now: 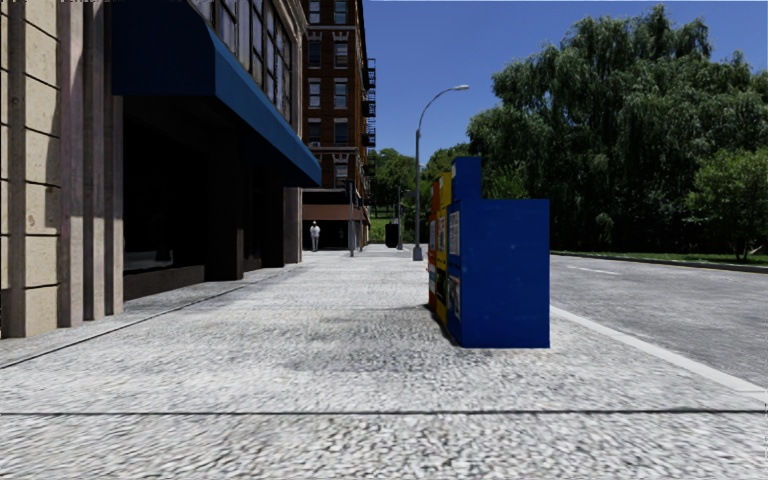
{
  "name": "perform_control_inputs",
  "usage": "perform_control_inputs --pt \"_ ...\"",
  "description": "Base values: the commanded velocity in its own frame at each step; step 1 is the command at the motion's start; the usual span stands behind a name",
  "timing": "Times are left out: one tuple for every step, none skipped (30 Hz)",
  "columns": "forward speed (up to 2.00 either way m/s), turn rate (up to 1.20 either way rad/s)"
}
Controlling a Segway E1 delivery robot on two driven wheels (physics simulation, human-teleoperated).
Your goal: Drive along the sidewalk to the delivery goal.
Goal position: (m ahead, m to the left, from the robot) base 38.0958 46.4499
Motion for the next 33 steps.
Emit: perform_control_inputs --pt "2.00 0.00" --pt "2.00 0.00" --pt "2.00 0.00" --pt "2.00 0.00" --pt "2.00 0.00" --pt "2.00 0.00" --pt "2.00 0.00" --pt "2.00 0.00" --pt "2.00 0.00" --pt "2.00 0.00" --pt "2.00 0.00" --pt "2.00 0.00" --pt "2.00 0.00" --pt "2.00 0.00" --pt "2.00 0.00" --pt "2.00 0.00" --pt "2.00 0.00" --pt "2.00 0.00" --pt "2.00 0.00" --pt "2.00 0.00" --pt "2.00 0.00" --pt "2.00 0.00" --pt "2.00 0.00" --pt "2.00 0.00" --pt "2.00 0.00" --pt "2.00 0.00" --pt "2.00 0.00" --pt "2.00 0.00" --pt "2.00 0.00" --pt "2.00 0.00" --pt "2.00 0.00" --pt "2.00 0.00" --pt "2.00 0.00"
